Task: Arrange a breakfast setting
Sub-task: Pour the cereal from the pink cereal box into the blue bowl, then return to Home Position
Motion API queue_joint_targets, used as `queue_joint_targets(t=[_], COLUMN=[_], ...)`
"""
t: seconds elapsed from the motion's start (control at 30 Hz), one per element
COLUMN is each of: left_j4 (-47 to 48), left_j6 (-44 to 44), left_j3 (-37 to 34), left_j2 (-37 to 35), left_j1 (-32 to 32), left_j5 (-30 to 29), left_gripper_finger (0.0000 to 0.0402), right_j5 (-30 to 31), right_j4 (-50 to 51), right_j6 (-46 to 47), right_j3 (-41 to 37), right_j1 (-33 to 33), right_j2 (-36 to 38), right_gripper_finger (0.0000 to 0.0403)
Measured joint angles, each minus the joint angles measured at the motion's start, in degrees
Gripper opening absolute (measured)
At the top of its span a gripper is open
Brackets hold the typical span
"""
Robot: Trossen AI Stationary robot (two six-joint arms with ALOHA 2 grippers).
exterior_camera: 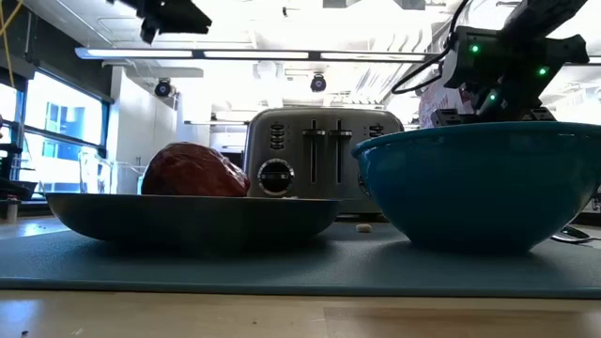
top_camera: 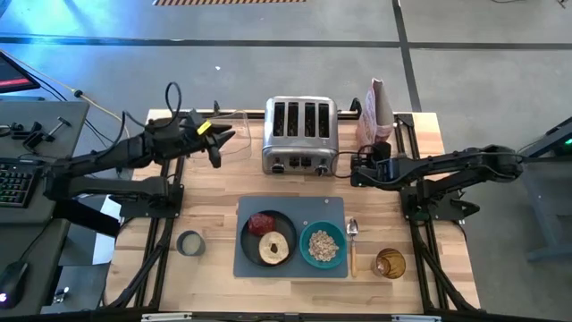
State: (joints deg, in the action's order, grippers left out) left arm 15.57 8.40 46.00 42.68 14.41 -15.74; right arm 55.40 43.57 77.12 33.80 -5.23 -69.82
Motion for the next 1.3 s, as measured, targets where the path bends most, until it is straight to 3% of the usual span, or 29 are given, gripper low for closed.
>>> queue_joint_targets(t=[0.3,0.9,1.3], left_j4=[-6.8,-12.2,-15.0], left_j6=[-1.1,4.6,6.0], left_j3=[-13.1,-29.5,-37.0], left_j2=[-7.8,-19.0,-25.1], left_j1=[0.0,0.0,0.0], left_j5=[6.1,11.1,12.6], left_gripper_finger=[0.0090,0.0090,0.0090], right_j5=[-3.7,-13.3,-15.8], right_j4=[0.0,1.0,18.0], right_j6=[0.0,0.0,-0.1], right_j3=[0.0,1.1,10.3], right_j1=[0.0,0.0,0.0], right_j2=[0.0,0.0,0.1], right_gripper_finger=[0.0012,0.0166,0.0186])
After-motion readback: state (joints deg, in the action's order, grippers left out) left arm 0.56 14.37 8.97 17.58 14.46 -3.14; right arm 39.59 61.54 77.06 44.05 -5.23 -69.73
